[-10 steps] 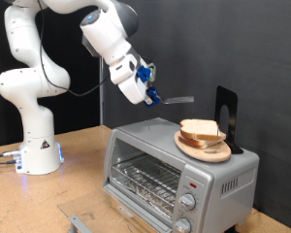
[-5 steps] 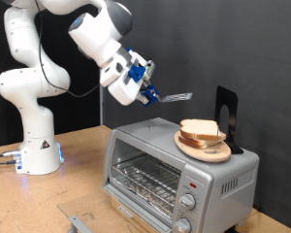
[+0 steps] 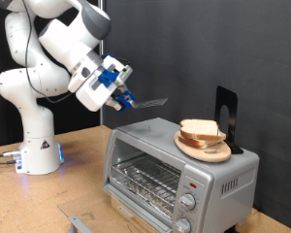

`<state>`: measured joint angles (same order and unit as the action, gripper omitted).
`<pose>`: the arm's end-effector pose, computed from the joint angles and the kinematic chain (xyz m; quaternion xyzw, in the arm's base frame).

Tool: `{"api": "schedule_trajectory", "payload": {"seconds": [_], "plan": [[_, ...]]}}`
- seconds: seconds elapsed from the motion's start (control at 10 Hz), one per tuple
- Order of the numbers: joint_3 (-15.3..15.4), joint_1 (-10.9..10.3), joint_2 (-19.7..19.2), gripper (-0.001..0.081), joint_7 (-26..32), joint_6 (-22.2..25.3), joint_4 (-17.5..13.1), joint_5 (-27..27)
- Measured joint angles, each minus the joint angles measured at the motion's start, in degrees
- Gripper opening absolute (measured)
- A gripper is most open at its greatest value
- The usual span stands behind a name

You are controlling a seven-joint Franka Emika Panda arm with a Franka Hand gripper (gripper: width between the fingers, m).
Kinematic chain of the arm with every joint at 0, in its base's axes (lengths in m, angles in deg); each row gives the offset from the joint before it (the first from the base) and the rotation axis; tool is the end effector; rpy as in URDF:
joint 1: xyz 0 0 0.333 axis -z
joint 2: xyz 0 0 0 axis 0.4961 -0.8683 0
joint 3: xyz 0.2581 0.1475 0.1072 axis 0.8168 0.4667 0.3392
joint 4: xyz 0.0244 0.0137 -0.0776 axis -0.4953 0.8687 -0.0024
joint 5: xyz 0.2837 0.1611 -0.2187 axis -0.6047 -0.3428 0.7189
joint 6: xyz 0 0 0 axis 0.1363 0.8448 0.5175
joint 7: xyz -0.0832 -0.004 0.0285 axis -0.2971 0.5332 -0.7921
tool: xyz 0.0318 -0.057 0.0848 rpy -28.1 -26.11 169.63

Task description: Make a piece of toast with the oven

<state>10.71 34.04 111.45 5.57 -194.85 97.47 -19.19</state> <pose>0.3394 0.0335 0.4139 -0.9006 0.1785 -0.1968 0.3439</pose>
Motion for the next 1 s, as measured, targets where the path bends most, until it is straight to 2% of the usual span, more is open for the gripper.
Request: {"api": "schedule_trajectory", "payload": {"seconds": [0.3, 0.5, 0.6, 0.7, 0.9, 1.0], "plan": [[-1.74, 3.32, -0.67, 0.0466, 0.93, 1.36, 0.76, 3.03], [-3.41, 3.57, -0.87, 0.0466, 3.34, 2.45, 0.88, 2.97], [-3.23, 3.57, -0.98, 0.0466, 3.18, 2.45, 0.51, 3.24], [-2.97, 3.62, -1.24, 0.0466, 2.85, 3.6, -0.36, 5.99], [-2.14, 5.74, -2.89, 0.0466, -5.24, 14.09, -5.02, 19.75], [-1.2, 6.8, -4.04, 0.0466, -8.94, 16.53, -7.52, 24.36]]}}
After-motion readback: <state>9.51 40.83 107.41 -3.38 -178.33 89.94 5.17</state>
